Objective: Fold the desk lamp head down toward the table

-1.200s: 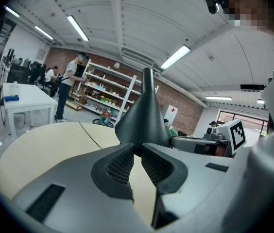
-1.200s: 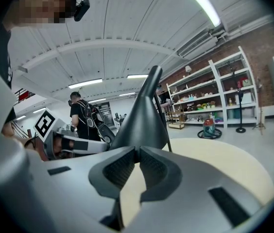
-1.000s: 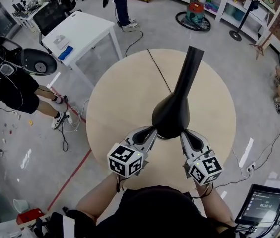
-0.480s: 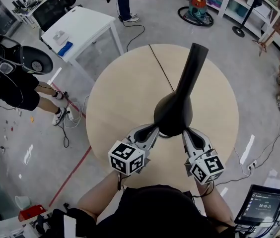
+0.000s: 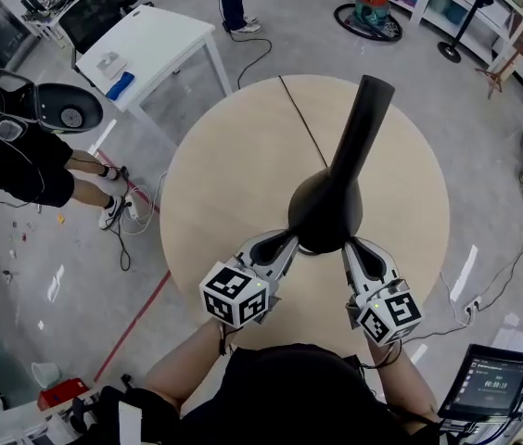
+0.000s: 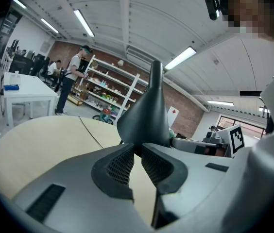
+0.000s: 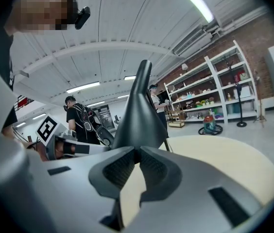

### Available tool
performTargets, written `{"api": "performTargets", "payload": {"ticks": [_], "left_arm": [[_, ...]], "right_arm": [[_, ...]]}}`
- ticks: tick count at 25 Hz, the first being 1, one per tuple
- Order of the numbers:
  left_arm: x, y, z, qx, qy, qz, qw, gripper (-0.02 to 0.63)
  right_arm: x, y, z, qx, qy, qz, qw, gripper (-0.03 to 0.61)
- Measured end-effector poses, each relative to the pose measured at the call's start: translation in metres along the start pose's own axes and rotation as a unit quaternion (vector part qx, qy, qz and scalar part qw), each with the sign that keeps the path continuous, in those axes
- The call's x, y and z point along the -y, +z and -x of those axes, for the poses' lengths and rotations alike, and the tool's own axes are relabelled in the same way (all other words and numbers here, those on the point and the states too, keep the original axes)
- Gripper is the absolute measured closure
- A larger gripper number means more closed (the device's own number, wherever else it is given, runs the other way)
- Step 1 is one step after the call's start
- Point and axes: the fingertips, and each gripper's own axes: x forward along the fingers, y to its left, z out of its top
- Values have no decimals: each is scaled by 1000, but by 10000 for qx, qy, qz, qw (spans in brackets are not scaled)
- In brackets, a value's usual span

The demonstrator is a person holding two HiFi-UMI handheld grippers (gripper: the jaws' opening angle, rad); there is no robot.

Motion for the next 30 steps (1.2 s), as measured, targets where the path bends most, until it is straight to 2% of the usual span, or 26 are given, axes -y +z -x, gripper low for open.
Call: {"api": "performTargets", "payload": {"ticks": [10, 21, 30], "left_arm": [[-2, -3, -3, -39, 56, 44, 10000, 581], [7, -25, 5, -387, 61, 45, 9992, 581], [24, -40, 16, -445, -18, 28, 9990, 581]], "right_arm": [[4, -3, -2, -29, 24, -104, 9999, 548], [1, -13, 0, -369, -3, -108, 9993, 548], [-22, -14, 11, -451, 273, 184, 9984, 548]]}}
